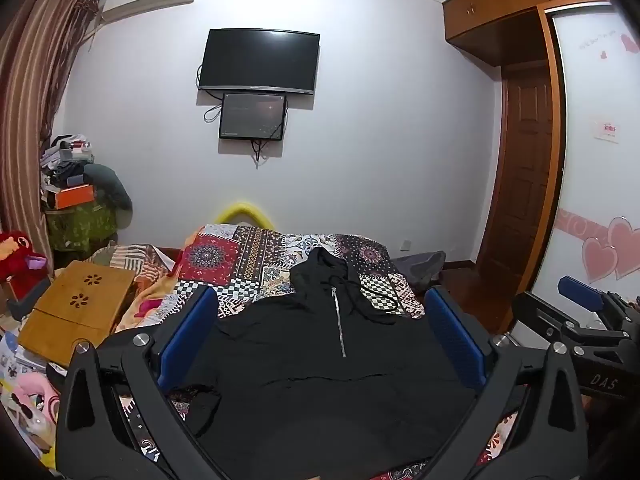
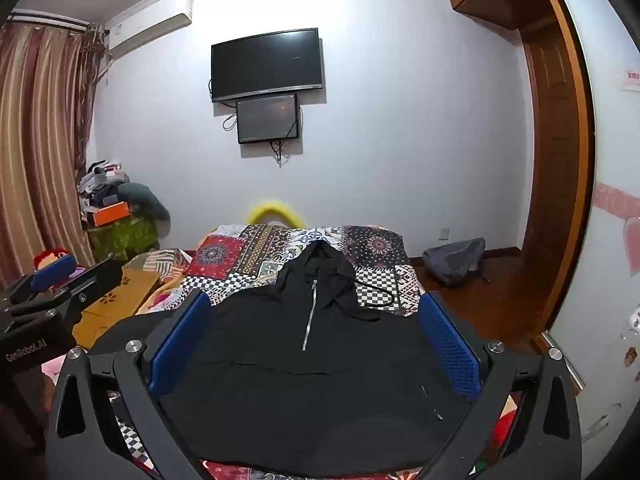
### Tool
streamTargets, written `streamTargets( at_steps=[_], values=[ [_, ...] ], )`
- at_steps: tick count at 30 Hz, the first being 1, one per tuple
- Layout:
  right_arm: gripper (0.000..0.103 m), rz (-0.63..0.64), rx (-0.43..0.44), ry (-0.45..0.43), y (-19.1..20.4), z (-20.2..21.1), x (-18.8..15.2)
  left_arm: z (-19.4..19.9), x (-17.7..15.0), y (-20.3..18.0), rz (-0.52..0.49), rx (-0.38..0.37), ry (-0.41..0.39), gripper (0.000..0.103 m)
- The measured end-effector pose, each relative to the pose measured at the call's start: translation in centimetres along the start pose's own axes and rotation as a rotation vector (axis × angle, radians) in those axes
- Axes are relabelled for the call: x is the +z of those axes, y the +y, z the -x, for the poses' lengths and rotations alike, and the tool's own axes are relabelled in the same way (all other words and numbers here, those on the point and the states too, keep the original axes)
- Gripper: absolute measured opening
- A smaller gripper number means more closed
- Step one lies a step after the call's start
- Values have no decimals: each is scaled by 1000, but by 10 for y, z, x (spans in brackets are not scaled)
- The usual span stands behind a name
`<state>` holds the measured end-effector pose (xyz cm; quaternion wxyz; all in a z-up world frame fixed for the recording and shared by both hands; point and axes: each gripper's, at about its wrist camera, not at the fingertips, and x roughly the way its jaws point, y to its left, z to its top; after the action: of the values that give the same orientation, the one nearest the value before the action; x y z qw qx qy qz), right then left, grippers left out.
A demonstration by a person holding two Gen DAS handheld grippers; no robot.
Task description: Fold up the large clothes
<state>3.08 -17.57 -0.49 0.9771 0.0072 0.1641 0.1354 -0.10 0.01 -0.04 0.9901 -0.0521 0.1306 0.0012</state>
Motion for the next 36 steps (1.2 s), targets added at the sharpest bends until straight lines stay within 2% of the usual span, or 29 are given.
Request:
streamTargets(
  at_steps=[1, 8, 9, 15, 20, 36],
  values=[
    [103, 0, -1, 0, 0, 0, 0, -2, 0, 0, 5, 3, 19, 103],
    [103, 4, -6, -1, 2, -1, -1, -2, 2, 5, 4, -6, 14, 103],
    [103, 6, -7, 2, 11, 2, -2, 0, -4, 9, 3, 19, 9, 103],
    [103, 7, -15, 2, 25, 3, -2, -2, -2, 5, -3, 33, 10, 103],
    [103, 3, -1, 14, 9, -4, -5, -3, -3, 7, -1, 37, 13, 103],
    [103, 13, -9, 21, 6, -9, -8, -6, -4, 10, -1, 33, 11, 103]
  ],
)
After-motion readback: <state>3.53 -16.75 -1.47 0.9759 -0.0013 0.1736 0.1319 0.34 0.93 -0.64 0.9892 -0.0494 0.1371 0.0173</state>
